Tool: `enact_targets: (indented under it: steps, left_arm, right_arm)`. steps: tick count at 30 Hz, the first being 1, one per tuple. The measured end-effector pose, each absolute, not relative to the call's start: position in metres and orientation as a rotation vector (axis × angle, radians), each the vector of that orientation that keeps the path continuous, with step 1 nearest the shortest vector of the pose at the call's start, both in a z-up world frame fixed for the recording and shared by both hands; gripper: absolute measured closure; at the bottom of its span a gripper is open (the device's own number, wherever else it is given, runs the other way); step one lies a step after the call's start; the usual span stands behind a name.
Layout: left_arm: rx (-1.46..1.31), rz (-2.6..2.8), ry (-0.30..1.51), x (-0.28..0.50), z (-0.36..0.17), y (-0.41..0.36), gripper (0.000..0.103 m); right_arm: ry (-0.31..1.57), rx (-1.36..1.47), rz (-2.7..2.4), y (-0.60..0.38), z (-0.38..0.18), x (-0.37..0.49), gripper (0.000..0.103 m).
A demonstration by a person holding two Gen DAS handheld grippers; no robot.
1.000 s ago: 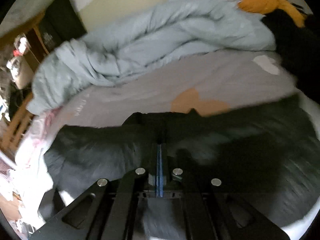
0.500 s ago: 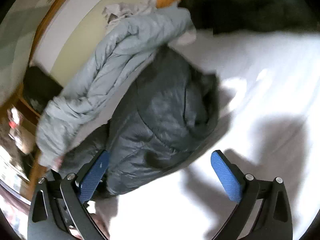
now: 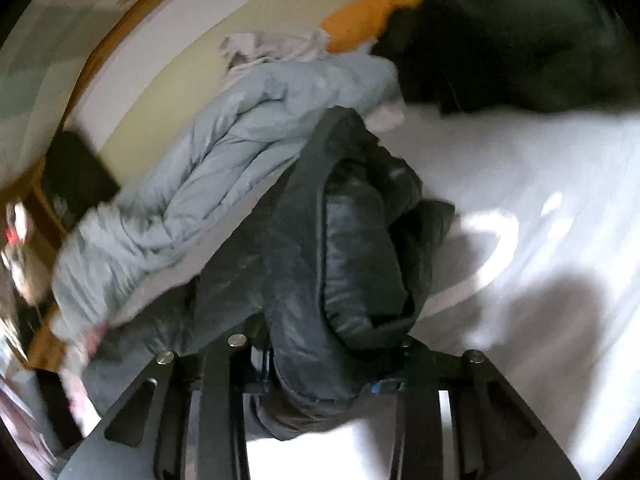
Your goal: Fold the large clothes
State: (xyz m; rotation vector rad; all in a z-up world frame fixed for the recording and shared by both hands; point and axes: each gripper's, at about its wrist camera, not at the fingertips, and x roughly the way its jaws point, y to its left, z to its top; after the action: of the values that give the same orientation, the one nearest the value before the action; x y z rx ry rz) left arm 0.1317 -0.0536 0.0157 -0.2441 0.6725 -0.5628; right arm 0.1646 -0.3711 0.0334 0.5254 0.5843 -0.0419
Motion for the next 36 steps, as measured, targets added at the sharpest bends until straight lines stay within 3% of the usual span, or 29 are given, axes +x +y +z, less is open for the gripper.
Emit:
enact_targets:
  steps: [1,6,11,18,22,24,26,28,32,36]
  left_arm:
    - [-0.194,-0.505,0.639,0.118,0.026,-0.046,0.029]
    - [-0.136,-0.303,0.585,0.102,0.049,0.029,0.001]
    - [-0.224,-0.303,0.773,0.136,0.017,0.087,0.0]
    - [-0.452,-0.338,0.837,0.17,-0.031,0.11,0.0]
    - [-0.398,-0.335,0.804,0.17,-0.033,0.097,0.001]
    - [-0.351,-0.384,0.797,0.168,-0.029,0.085,0.025]
    - [-0.31,-0.388,0.777,0.164,-0.024,0.076,0.061]
    - [-0.299,-0.375,0.716,0.154,-0.015,0.077,0.081]
    - [-0.377,-0.411,0.709,0.122,-0.001,0.082,0.085]
    - [-0.279,-0.42,0.727,0.081,0.013,0.065,0.085]
  right_arm:
    - [0.591,0.482,-0.05,-0.368,0.04,0.164,0.069]
    - [0.574,0.347,-0.083,-0.362,0.069,0.152,0.069]
    - [0.576,0.302,-0.089,-0.372,0.081,0.144,0.069]
    - [0.596,0.316,-0.102,-0.378,0.075,0.147,0.069]
    - [0.616,0.356,-0.103,-0.384,0.069,0.149,0.069]
    - [0.619,0.355,-0.099,-0.386,0.067,0.15,0.069]
    - [0.629,0.333,-0.099,-0.385,0.065,0.154,0.069]
    - [0.629,0.348,-0.103,-0.388,0.064,0.155,0.069]
    - [0.589,0.356,-0.065,-0.391,0.08,0.146,0.069]
    - [0.541,0.251,-0.009,-0.386,0.107,0.131,0.069]
